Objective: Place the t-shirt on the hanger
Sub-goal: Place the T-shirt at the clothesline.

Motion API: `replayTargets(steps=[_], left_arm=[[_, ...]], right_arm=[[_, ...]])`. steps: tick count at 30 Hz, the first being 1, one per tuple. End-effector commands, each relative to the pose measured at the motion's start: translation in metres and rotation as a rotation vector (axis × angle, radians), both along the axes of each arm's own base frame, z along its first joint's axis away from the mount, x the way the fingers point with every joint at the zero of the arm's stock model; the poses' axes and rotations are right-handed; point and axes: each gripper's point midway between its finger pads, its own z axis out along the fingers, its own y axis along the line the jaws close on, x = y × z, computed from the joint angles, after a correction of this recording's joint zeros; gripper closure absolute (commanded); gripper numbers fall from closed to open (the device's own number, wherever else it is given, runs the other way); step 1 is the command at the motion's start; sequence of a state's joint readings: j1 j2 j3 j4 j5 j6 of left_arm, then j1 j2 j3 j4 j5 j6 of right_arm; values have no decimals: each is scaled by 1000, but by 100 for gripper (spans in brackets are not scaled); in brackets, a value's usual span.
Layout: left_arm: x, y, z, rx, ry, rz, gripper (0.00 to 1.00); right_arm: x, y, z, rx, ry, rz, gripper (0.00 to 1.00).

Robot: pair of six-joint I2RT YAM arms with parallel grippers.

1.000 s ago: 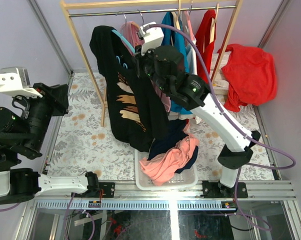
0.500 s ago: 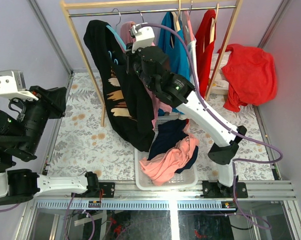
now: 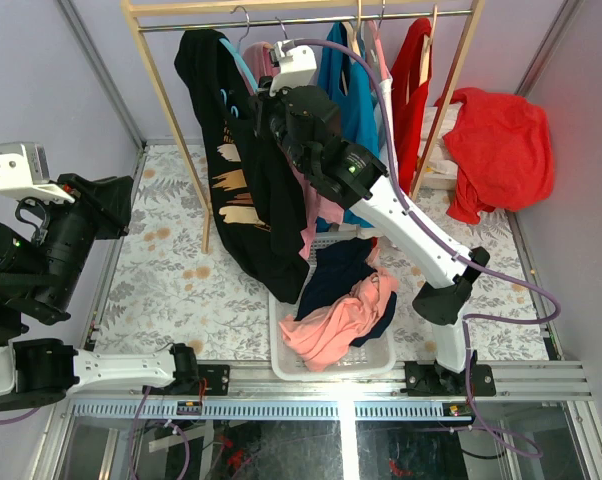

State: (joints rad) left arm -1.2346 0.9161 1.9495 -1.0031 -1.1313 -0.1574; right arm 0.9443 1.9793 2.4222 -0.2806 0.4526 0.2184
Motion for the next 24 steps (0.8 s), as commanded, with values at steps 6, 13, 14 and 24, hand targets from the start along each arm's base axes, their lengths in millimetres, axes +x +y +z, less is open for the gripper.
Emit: replayTargets(steps=[6, 13, 14, 24], left_arm=[[-1, 1, -4, -14, 5, -6, 77], [-2, 4, -4, -16, 4, -3, 76], [-2, 5, -3, -19, 3, -3, 76], [-1, 0, -10, -10, 12, -4, 76]], right_arm=[[11, -4, 51, 235, -88, 7, 100], [16, 3, 41, 243, -68, 22, 100], [18, 4, 40, 244, -66, 23, 100], [21, 5, 27, 217, -41, 27, 99]])
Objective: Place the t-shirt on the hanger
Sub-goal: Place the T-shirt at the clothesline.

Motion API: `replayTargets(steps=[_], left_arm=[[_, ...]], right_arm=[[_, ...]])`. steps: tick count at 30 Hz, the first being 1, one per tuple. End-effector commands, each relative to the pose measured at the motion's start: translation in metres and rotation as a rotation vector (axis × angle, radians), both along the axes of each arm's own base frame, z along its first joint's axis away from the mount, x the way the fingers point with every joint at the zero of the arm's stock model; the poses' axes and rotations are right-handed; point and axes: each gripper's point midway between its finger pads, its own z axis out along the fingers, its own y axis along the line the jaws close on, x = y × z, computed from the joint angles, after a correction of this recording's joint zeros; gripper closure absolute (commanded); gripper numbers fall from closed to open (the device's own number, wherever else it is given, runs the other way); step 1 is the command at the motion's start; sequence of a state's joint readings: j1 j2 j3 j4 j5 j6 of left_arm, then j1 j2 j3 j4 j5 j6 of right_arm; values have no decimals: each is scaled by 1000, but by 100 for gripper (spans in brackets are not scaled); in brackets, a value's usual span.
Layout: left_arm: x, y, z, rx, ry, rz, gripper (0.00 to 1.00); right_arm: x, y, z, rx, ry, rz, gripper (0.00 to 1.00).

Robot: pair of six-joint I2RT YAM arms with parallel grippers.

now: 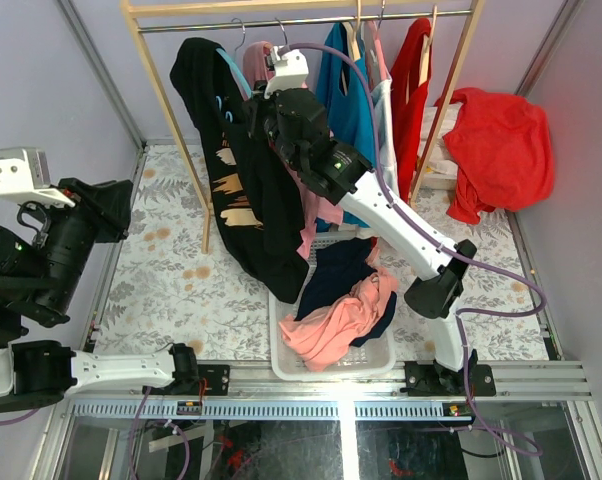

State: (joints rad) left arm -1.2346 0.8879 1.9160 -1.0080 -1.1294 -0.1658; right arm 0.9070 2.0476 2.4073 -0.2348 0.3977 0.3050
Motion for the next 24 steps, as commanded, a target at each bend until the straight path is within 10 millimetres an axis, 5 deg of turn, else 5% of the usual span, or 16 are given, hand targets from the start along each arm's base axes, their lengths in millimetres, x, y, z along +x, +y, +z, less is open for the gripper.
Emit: replayTargets(steps=[1, 12, 24], left_arm=[[1, -5, -4, -11, 9, -5, 76], [5, -22, -26, 5, 42, -8, 76], [10, -43, -60, 15, 92, -7, 75]], right_arm=[[-6, -15, 60, 171, -101, 0, 98], [-18, -27, 61, 101, -96, 29, 67], [-66, -58, 110, 98, -163, 144, 50]])
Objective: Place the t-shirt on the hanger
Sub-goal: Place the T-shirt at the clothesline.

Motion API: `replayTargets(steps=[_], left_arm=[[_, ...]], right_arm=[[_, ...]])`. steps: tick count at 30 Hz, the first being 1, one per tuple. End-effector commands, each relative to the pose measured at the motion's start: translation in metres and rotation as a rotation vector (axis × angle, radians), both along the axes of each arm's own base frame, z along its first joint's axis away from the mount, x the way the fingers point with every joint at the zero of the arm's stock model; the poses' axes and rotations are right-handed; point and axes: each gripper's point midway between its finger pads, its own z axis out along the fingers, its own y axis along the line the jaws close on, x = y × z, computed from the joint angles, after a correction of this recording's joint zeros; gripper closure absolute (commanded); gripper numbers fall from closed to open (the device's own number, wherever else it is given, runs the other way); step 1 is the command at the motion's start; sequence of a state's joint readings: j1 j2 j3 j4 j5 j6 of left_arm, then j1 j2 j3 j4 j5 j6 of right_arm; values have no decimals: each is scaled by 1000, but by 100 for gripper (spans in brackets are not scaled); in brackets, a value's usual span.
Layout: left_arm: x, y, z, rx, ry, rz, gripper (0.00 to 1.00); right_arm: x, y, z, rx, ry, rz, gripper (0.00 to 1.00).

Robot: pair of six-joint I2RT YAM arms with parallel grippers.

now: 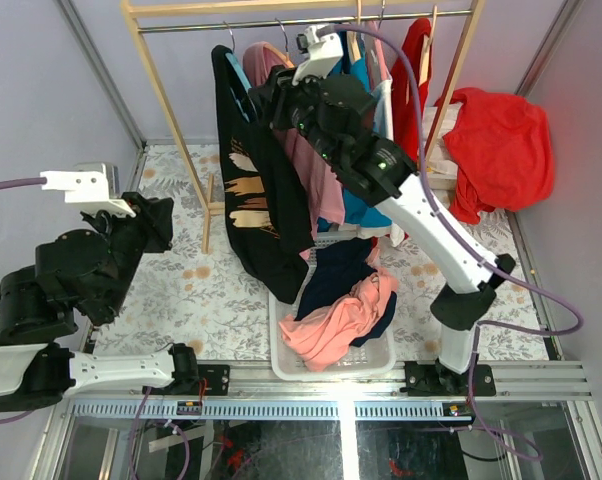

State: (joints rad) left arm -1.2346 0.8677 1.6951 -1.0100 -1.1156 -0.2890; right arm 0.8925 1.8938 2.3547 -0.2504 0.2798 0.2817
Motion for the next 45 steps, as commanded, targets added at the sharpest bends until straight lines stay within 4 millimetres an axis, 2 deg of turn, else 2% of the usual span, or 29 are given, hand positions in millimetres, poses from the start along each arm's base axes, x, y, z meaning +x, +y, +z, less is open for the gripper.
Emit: replayTargets(steps=[1, 5, 8, 9, 14, 17, 19, 21, 23, 26, 29, 34, 45], left_arm=[[1, -7, -8, -55, 13, 5, 75], [4, -18, -20, -54, 26, 7, 73], [8, -29, -35, -47, 39, 16, 68], [9, -32, -41, -46, 44, 22, 65], [21, -62, -86, -14, 89, 44, 56], [44, -72, -120, 7, 147, 59, 52], [67, -72, -147, -10, 207, 50, 52], [87, -62, -167, -54, 244, 63, 52], [101, -55, -182, -83, 264, 81, 52], [122, -55, -209, -95, 311, 105, 52], [139, -53, -226, -109, 313, 145, 52], [166, -44, -240, -154, 291, 218, 52], [233, -26, -277, -171, 317, 307, 55]], right_arm=[[-34, -34, 57, 58, -91, 48, 50], [-62, -58, 62, 51, -82, 82, 50], [-84, -75, 46, 31, -46, 114, 51], [-97, -89, 49, 41, -47, 120, 51], [-133, -127, 18, 21, 4, 142, 51], [-147, -146, -7, -21, 48, 136, 51], [-154, -154, -30, -54, 89, 130, 51], [-160, -165, -49, -68, 117, 114, 50], [-165, -177, -67, -78, 142, 93, 49], [-171, -190, -93, -94, 178, 66, 46], [-178, -198, -110, -98, 202, 64, 41], [-182, -206, -126, -96, 218, 53, 40], [-188, -216, -149, -95, 251, 34, 39]])
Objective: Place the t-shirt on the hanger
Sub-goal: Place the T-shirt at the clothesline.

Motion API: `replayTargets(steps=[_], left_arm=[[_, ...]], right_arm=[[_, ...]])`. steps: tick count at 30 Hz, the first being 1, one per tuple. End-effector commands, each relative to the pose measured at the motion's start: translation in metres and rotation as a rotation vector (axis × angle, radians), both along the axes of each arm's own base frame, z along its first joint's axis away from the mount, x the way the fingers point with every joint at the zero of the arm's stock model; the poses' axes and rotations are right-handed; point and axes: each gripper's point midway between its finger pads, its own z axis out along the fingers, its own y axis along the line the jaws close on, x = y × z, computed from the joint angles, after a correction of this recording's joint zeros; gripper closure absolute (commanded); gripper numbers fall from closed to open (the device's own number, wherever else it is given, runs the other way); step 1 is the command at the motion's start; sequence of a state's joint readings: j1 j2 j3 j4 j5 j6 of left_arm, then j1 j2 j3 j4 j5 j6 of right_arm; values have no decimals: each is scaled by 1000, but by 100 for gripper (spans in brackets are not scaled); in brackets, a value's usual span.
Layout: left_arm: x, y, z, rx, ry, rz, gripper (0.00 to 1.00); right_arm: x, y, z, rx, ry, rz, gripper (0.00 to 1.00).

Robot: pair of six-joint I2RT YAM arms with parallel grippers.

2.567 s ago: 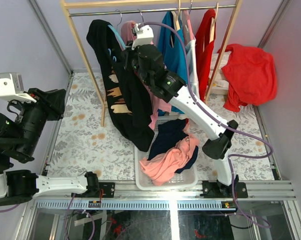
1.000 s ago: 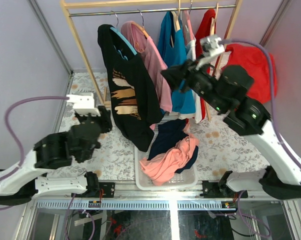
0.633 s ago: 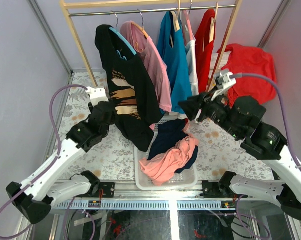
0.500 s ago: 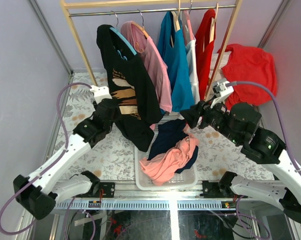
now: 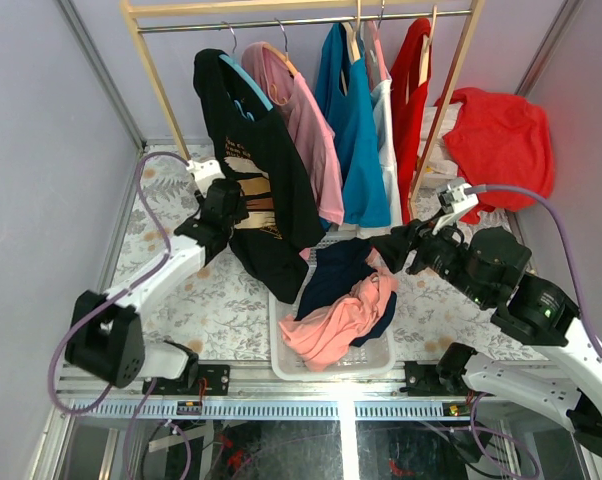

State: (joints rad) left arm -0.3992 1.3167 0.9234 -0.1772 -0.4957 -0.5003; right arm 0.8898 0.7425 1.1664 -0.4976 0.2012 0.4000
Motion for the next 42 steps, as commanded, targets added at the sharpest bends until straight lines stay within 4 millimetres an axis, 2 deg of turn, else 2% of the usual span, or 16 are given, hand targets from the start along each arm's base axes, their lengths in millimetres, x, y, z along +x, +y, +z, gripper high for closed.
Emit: replayTargets(steps=[1, 9, 23, 29, 37, 42], left_arm=[[43, -3, 17, -59, -106, 30, 56], [99, 2, -1, -36, -102, 68, 58], [209, -17, 2, -22, -162, 44, 60], [236, -11, -3, -14, -185, 50, 60], [264, -5, 18, -19, -263, 43, 60], [270, -4, 36, -5, -302, 19, 60]], right_arm=[[4, -7, -4, 25, 0, -46, 39], [4, -6, -25, 18, 23, -54, 38], [11, -12, -41, -45, 3, -84, 35], [17, -8, -53, -80, 6, -86, 34], [19, -7, -60, -100, 10, -93, 33], [19, -9, -61, -98, 11, -97, 33]])
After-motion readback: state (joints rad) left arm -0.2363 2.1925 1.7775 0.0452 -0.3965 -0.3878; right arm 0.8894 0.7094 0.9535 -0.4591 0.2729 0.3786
